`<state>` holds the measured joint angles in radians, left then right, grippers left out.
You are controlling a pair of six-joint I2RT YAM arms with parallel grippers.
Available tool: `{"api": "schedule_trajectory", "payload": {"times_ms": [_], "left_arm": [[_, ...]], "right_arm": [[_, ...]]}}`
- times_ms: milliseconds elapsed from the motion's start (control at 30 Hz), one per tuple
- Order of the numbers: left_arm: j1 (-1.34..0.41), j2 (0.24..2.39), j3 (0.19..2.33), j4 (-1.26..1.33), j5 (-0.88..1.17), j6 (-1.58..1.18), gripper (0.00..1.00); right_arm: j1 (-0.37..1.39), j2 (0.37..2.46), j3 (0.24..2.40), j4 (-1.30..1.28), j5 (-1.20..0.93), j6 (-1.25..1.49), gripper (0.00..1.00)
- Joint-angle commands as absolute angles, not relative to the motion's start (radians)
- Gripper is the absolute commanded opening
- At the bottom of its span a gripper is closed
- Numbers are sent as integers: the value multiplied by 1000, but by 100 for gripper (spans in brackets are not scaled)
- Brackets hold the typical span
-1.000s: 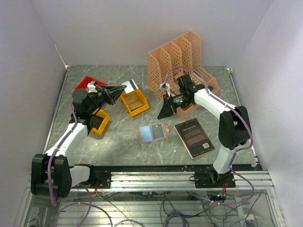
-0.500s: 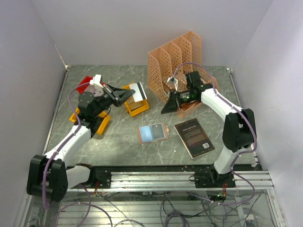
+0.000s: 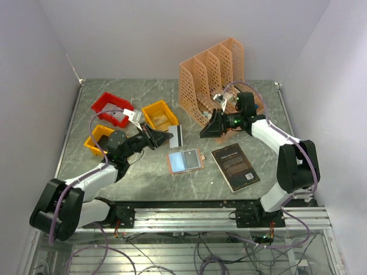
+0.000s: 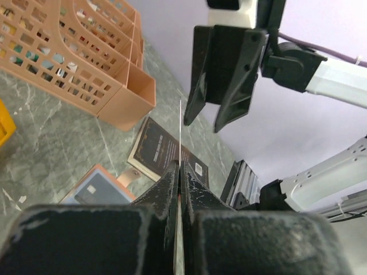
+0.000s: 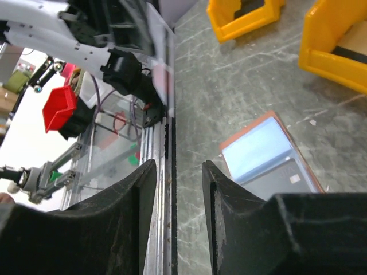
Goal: Put the credit cards into the card holder
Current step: Pick up the credit card from the storage box.
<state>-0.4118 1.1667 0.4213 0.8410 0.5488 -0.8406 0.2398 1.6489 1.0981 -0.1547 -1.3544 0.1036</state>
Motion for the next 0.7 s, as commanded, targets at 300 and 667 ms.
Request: {"api": "schedule_trajectory", "payload": {"times_ms": [300, 667], "left_arm": [[-508, 1294, 303, 1355, 460, -866, 7], [-575, 1391, 305, 1539, 393, -901, 7]], "right_arm": [[310, 1605, 1057, -49, -1438, -14, 53], [363, 1570, 912, 386, -1401, 337, 54]]}}
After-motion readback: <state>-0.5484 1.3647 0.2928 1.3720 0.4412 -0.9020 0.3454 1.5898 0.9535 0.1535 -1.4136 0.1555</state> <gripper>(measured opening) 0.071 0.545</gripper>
